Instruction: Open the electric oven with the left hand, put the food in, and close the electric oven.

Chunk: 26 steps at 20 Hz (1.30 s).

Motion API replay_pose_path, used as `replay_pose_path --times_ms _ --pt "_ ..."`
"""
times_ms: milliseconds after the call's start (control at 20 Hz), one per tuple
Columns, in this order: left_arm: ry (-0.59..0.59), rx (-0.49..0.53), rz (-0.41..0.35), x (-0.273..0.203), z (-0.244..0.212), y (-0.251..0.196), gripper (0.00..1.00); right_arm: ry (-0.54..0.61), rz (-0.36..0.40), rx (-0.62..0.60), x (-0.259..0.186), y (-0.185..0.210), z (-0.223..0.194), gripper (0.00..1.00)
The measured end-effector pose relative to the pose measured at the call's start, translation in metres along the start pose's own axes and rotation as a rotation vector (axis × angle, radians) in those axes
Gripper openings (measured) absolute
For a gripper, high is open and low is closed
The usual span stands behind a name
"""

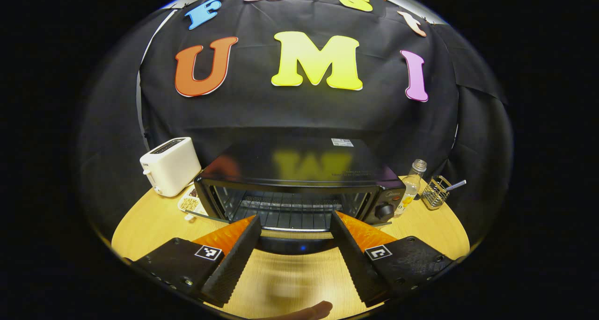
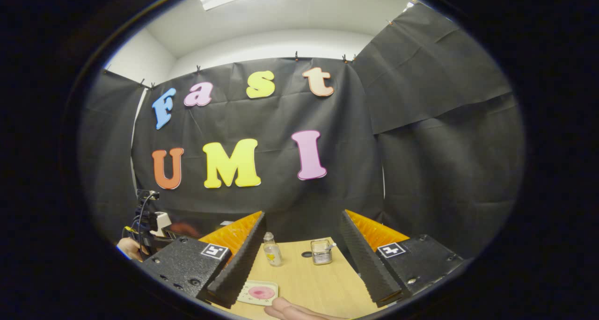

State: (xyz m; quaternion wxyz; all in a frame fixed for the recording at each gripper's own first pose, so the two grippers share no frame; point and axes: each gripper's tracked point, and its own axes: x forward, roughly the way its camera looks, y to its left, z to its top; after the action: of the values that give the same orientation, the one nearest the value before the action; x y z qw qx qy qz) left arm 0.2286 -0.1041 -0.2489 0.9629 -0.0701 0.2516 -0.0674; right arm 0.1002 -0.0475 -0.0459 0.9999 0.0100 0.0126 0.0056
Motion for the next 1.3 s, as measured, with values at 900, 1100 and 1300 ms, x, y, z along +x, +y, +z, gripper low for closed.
replay_pose_path --times_ms 900,1100,1300 --pt "-0.101 0.089 -0.032 -0.030 -0.067 0.001 0.94 0.083 0.023 -0.010 0.012 0.017 -0.027 0.96" --pt "-0.079 0.086 -0.033 -0.036 -0.092 0.002 0.94 0.106 0.025 -0.016 0.015 0.020 -0.036 0.96" --pt "-0.044 0.086 -0.032 -0.037 -0.123 0.004 0.95 0.125 0.032 -0.028 0.019 0.027 -0.046 0.96"
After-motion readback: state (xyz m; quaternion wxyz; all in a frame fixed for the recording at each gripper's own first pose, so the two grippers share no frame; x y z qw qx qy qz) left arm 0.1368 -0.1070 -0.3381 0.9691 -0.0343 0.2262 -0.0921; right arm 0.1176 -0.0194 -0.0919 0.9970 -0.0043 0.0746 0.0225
